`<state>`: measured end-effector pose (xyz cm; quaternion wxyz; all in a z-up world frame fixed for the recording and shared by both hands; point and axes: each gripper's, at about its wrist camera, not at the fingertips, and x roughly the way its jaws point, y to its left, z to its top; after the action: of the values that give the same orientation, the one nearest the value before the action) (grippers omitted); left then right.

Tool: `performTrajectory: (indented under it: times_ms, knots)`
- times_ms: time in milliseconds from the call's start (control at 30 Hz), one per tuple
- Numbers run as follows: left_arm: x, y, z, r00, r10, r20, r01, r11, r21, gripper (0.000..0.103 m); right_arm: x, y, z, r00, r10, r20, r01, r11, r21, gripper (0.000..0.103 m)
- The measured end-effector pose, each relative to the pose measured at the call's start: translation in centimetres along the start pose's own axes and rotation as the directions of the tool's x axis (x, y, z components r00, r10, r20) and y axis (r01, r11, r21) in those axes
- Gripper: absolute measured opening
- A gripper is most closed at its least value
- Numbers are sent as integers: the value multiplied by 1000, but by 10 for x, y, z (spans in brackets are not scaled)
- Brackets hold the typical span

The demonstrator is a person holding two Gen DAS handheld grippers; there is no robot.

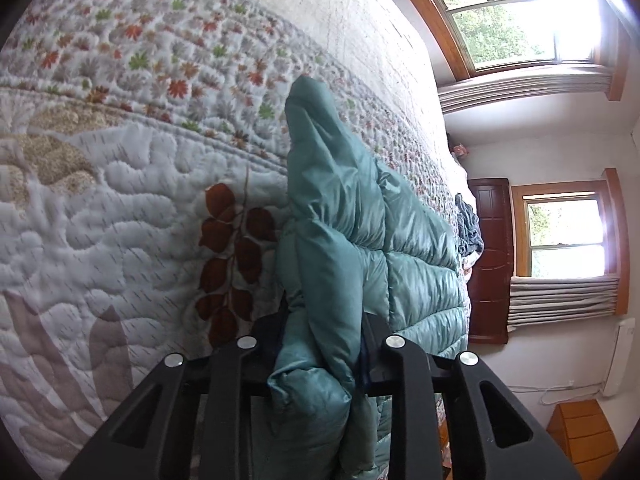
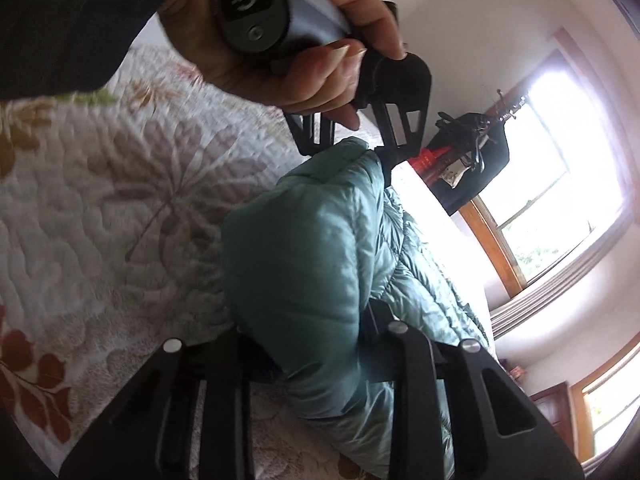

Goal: Fold large clothes

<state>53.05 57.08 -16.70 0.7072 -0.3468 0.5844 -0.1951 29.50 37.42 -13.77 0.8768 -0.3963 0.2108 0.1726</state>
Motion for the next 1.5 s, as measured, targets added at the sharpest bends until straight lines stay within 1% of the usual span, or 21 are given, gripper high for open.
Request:
performTrajectory:
  times_ms: [300,533,567,833,867,967,1100,1200,1267,1367,1500]
  knots:
    - [-22,-50,2,999,36,40,-37,998,41,23,-17,-30,7,1000,4,31,-6,996,87,25]
    - [-29,-90,2,996,68,56,-72,995,74,23,-27,-45,5,998,6,62,-16,986,168,24]
    - [-30,-97,-1,996,72,59,-76,994,79,23,-29,-49,5,998,7,68,-20,982,187,24]
    - [-28,-148,3,991,114,76,-122,985,120,22,-40,-74,-4,995,10,104,-42,950,310,23]
    - [-27,-149,2,990,116,78,-125,984,127,22,-43,-79,-6,994,10,108,-45,944,326,23]
    - [-22,-168,-1,985,153,80,-163,975,152,22,-50,-93,-11,993,14,118,-58,925,375,23]
    - [-16,-194,-7,980,178,88,-192,963,191,22,-59,-118,-24,989,22,145,-87,880,467,23]
    - [-8,-219,-12,975,201,93,-217,951,221,22,-67,-140,-37,985,30,169,-118,834,539,23]
    - [-1,-239,-16,973,213,93,-229,943,242,22,-72,-155,-48,982,37,184,-141,793,592,23]
    - [14,-261,-21,969,232,89,-248,929,276,22,-78,-173,-65,979,29,200,-156,741,653,23]
    - [38,-290,-30,963,257,79,-269,910,317,22,-83,-190,-86,980,10,198,-149,701,698,23]
